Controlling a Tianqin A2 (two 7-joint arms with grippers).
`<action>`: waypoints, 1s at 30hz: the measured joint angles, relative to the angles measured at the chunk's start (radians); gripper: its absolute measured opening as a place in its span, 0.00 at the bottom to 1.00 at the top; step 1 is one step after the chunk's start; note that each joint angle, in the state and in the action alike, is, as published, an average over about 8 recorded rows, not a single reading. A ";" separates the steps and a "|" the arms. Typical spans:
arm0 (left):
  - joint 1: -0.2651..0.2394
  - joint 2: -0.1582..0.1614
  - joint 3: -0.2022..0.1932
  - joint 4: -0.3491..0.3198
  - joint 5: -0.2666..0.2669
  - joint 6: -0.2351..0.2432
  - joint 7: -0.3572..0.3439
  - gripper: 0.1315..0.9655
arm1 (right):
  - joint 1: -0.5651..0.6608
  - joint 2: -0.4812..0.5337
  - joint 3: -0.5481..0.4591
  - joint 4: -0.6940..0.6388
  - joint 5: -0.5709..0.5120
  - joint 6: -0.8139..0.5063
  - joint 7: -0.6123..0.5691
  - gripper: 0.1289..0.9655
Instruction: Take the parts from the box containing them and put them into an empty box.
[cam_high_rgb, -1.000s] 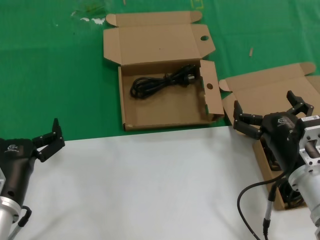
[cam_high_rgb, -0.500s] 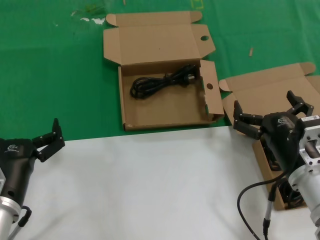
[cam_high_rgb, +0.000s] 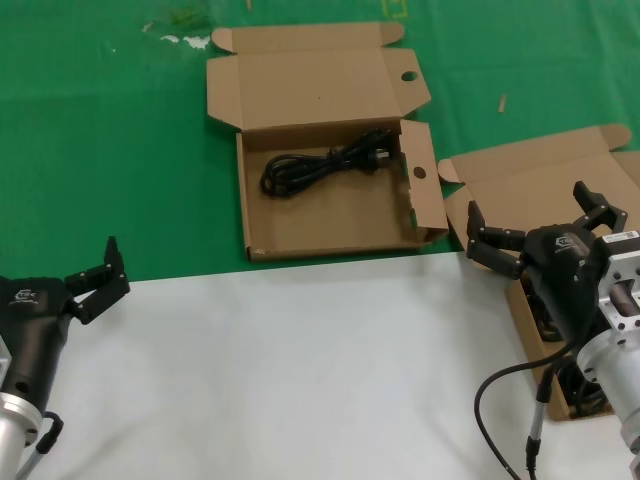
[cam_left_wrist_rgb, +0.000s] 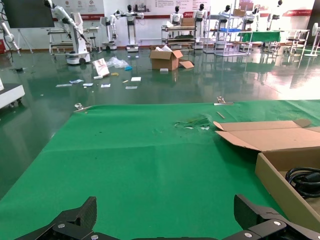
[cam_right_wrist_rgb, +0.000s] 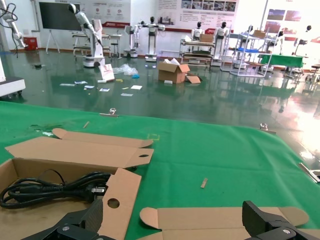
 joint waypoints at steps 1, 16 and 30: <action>0.000 0.000 0.000 0.000 0.000 0.000 0.000 1.00 | 0.000 0.000 0.000 0.000 0.000 0.000 0.000 1.00; 0.000 0.000 0.000 0.000 0.000 0.000 0.000 1.00 | 0.000 0.000 0.000 0.000 0.000 0.000 0.000 1.00; 0.000 0.000 0.000 0.000 0.000 0.000 0.000 1.00 | 0.000 0.000 0.000 0.000 0.000 0.000 0.000 1.00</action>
